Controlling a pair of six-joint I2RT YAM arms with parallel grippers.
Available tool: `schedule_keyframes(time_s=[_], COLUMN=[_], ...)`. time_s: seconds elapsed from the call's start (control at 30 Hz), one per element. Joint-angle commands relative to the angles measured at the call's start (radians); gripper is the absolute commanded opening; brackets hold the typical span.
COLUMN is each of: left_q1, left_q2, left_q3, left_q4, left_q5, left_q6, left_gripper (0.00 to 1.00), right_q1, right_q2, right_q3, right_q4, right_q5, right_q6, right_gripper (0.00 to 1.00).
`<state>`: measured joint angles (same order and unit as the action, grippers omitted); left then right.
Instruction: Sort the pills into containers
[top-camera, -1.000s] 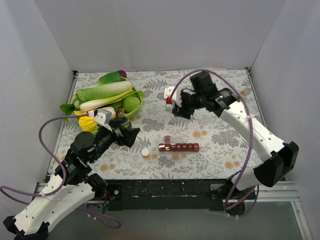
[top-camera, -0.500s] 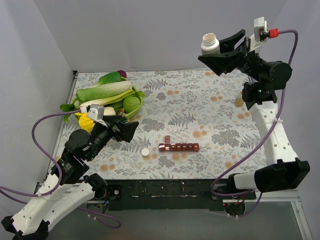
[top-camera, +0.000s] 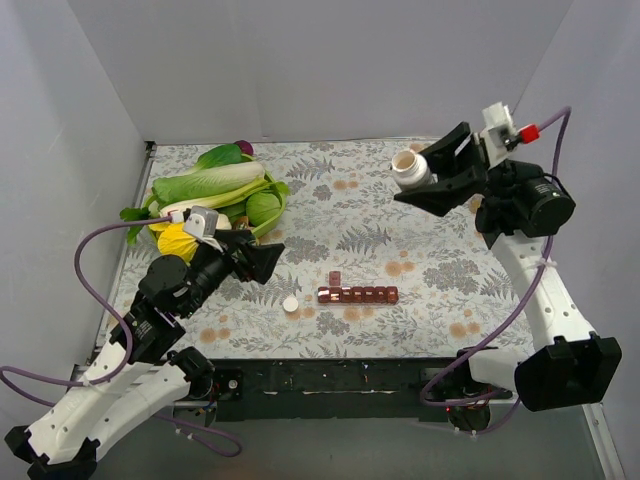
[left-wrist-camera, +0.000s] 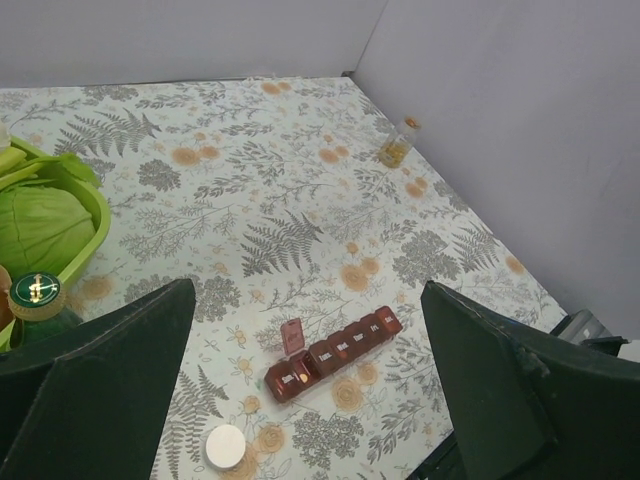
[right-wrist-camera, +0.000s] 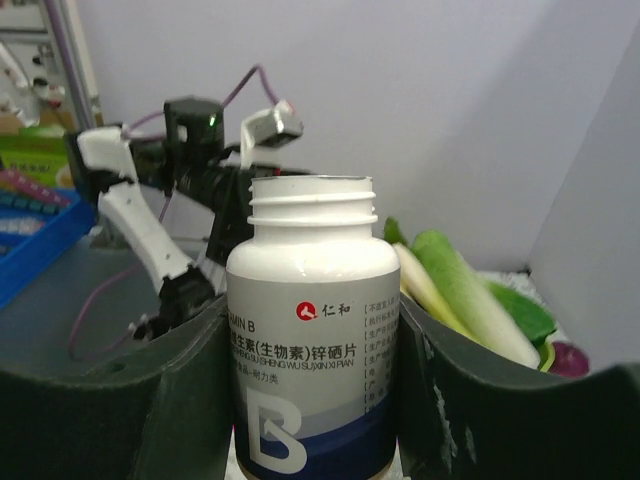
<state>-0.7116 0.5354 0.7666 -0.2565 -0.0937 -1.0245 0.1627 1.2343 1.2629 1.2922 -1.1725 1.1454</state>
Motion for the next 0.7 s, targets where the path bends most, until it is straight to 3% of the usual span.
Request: schedule_keyframes(time_s=[0.0, 0.2, 0.37, 0.4, 0.43, 0.47, 0.5, 0.53, 0.57, 0.67], left_q1=[0.003, 0.003, 0.003, 0.003, 0.003, 0.003, 0.003, 0.003, 0.003, 0.003], left_q2=[0.009, -0.020, -0.054, -0.058, -0.061, -0.071, -0.075, -0.077, -0.081, -0.087], left_q3=[-0.027, -0.073, -0.102, -0.107, -0.118, -0.121, -0.125, -0.134, -0.138, -0.142], left_q4=[0.013, 0.017, 0.017, 0.016, 0.014, 0.014, 0.014, 0.017, 0.017, 0.016], left_q5=[0.032, 0.038, 0.040, 0.040, 0.040, 0.038, 0.040, 0.037, 0.037, 0.037], left_q6=[0.032, 0.038, 0.038, 0.038, 0.038, 0.037, 0.035, 0.035, 0.037, 0.040], left_gripper=[0.98, 0.98, 0.98, 0.98, 0.98, 0.98, 0.98, 0.98, 0.98, 0.98], right_q1=[0.026, 0.044, 0.047, 0.049, 0.051, 0.058, 0.076, 0.159, 0.190, 0.254], right_q2=[-0.038, -0.082, -0.098, -0.104, -0.110, -0.113, -0.108, -0.098, -0.075, -0.081], right_q3=[-0.195, -0.453, -0.565, -0.579, -0.571, -0.544, -0.405, -0.346, -0.321, -0.342], right_q4=[0.076, 0.055, -0.204, -0.372, -0.501, -0.735, -1.337, -1.568, -1.635, -1.660], right_q5=[-0.167, -0.266, -0.285, -0.277, -0.263, -0.210, -0.137, -0.040, 0.061, 0.155], right_q6=[-0.179, -0.327, -0.571, -0.628, -0.833, -0.993, -1.290, -1.700, -1.752, -1.809], right_gripper=[0.07, 0.07, 0.07, 0.07, 0.07, 0.07, 0.07, 0.07, 0.07, 0.07])
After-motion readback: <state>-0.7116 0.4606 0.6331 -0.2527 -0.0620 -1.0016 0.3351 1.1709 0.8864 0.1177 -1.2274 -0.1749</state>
